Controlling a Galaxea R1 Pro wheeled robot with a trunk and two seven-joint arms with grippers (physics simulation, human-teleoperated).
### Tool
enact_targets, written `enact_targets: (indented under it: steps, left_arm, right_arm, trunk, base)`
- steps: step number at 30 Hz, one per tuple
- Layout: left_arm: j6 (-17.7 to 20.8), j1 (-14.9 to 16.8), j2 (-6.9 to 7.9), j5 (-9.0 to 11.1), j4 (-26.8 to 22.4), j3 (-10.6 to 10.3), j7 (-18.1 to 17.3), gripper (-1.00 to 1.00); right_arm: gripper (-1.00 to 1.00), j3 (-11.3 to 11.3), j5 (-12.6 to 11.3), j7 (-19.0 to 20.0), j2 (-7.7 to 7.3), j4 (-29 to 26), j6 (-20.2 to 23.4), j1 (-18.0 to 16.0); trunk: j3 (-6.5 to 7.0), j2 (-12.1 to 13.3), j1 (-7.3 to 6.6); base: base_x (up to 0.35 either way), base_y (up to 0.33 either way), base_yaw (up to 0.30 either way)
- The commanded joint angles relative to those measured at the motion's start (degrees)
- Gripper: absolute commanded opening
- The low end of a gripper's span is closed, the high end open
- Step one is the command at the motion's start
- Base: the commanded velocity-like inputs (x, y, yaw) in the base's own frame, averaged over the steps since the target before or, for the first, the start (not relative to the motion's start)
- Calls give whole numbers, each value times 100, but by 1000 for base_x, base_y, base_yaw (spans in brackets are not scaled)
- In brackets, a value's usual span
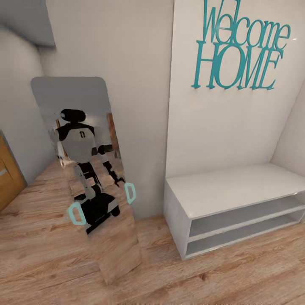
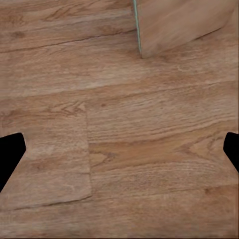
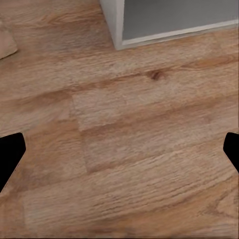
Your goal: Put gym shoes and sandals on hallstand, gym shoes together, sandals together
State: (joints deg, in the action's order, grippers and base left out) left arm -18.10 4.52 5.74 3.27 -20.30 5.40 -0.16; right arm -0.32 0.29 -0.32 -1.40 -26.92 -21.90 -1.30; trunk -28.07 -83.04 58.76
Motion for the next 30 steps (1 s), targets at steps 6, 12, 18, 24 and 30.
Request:
enact_targets:
  steps: [6,12,18,24,30]
  left_arm:
    - [-18,5,5,37,8,2,-2,100]
    - [-18,5,5,39,8,4,-2,100]
    - [-18,5,6,38,8,5,-2,100]
    - [-18,5,6,35,8,5,-2,100]
    - [-18,5,6,34,8,5,-2,100]
  right_arm:
    - [100,-3,5,-3,2,7,-16,-2]
    - [100,-3,2,-3,1,11,-16,-2]
    - [100,-3,3,-3,2,11,-16,-2]
    - [100,-3,5,-3,3,11,-16,-2]
    - [100,-3,6,-3,2,11,-16,-2]
  trunk:
    - [-39,-3,-3]
    - [-71,-3,-3]
    - [-104,-3,-3]
    - [-137,-3,-3]
    - [-170,-3,-3]
  base:
    - [-271,212,223]
    - [-264,219,223]
    - [-171,167,223]
    - [-51,56,223]
    - [-13,14,223]
